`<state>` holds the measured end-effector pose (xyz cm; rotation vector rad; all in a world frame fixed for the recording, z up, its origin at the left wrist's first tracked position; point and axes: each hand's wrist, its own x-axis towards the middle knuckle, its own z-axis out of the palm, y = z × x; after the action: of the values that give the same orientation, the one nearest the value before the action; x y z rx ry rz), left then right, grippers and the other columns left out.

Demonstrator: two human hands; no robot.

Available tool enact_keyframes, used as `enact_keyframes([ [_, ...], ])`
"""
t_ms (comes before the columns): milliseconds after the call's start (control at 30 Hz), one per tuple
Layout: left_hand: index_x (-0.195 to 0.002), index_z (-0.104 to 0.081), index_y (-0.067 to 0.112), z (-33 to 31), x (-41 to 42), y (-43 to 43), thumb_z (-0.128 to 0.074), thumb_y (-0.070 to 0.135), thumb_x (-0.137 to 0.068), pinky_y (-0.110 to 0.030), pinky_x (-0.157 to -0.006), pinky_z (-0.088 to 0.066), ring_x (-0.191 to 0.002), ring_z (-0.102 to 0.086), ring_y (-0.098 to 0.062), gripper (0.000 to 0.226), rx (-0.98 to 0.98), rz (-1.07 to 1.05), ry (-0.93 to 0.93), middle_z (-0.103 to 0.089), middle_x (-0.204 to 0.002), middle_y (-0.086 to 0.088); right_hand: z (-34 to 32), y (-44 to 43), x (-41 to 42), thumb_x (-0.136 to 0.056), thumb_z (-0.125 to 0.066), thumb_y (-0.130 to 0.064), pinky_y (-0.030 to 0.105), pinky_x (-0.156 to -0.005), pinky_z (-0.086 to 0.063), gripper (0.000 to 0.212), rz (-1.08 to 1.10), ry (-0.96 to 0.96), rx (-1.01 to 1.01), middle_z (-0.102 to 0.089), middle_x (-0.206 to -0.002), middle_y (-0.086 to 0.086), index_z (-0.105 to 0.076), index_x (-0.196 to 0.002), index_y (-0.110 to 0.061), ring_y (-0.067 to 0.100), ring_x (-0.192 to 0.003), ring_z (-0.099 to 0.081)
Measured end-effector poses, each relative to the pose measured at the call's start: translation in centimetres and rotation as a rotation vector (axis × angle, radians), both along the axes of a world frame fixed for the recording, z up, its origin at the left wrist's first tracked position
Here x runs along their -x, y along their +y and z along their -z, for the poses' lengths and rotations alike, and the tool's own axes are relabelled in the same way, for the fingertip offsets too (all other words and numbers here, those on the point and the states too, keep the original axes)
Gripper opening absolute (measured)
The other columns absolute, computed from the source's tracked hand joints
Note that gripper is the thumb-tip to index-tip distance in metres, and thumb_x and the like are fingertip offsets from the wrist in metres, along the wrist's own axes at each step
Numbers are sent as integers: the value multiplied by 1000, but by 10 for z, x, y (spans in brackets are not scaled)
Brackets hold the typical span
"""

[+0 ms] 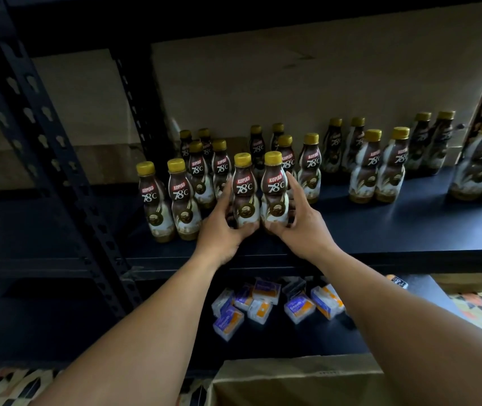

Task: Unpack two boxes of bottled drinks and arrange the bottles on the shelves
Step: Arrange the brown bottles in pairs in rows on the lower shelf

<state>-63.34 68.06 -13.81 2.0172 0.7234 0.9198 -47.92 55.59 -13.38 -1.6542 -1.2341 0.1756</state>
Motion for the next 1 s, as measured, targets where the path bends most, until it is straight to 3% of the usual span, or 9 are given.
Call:
enact_keyframes([
  [333, -152, -15, 59, -2, 1, -2, -86, 27, -80, -29, -111, -42, -124, -48, 7, 107, 15, -15, 32, -46, -119, 45, 0, -1, 0, -86, -79, -27, 33, -104, -48, 105, -3, 3, -2, -57, -140, -23, -8, -154, -61, 4, -125, -57],
  [433, -154, -12, 56, -4, 2, -3, -87, 26, -79, -26, -110, -40, -126, -47, 6, 110, 16, -15, 22, -47, -124, 39, -1, -1, 2, -84, -82, -31, 30, -106, -45, 107, -5, 19, -1, -53, -145, -22, -8, -157, -56, 0, -127, -52],
  [533, -158, -5, 47, -6, 3, -6, -90, 32, -75, -28, -110, -41, -127, -48, 1, 120, 46, -22, 9, -47, -132, 28, -3, -4, 4, -79, -85, -44, 28, -109, -34, 115, 29, 19, -6, -38, -158, -15, -3, -160, -48, 3, -141, -36],
  [633, -160, 0, 43, -8, 9, -17, -88, 40, -75, -32, -109, -41, -132, -47, -7, 122, 48, -93, 6, -49, -140, 13, -4, -14, 7, -84, -79, -51, 27, -108, -28, 105, 97, 16, -17, -31, -162, -10, -8, -161, -45, 4, -146, -28],
  [733, -159, -6, 43, -2, 22, -43, -79, 39, -85, -33, -108, -41, -136, -44, -10, 104, -48, -172, -2, -46, -149, 8, 10, -39, 16, -89, -71, -55, 26, -105, -34, 86, 139, -47, 27, -38, -157, -11, -20, -158, -45, 6, -144, -35],
  [800, -157, -25, 40, 9, 34, -68, -73, 36, -90, -30, -102, -45, -123, -52, -7, 82, -72, -212, -35, -55, -133, 11, 24, -64, 26, -93, -68, -50, 26, -104, -39, 70, 135, -112, 42, -50, -145, -13, -35, -154, -40, 5, -136, -44],
  [900, -135, -61, 27, 32, 52, -108, -70, 31, -94, -24, -92, -50, -104, -62, -3, 42, -110, -213, -86, -67, -107, 14, 47, -106, 41, -96, -69, -38, 27, -96, -49, 44, 147, -166, -10, -63, -118, -16, -60, -138, -30, 5, -114, -58],
  [1000, -121, -68, 24, 62, 64, -151, -71, 23, -94, -13, -73, -50, -85, -67, -1, 27, 78, -115, -93, -70, -89, 10, 80, -144, 55, -95, -70, -34, 29, -81, -52, 27, 174, -58, 21, -70, -96, -17, -69, -122, -30, 3, -90, -64],
])
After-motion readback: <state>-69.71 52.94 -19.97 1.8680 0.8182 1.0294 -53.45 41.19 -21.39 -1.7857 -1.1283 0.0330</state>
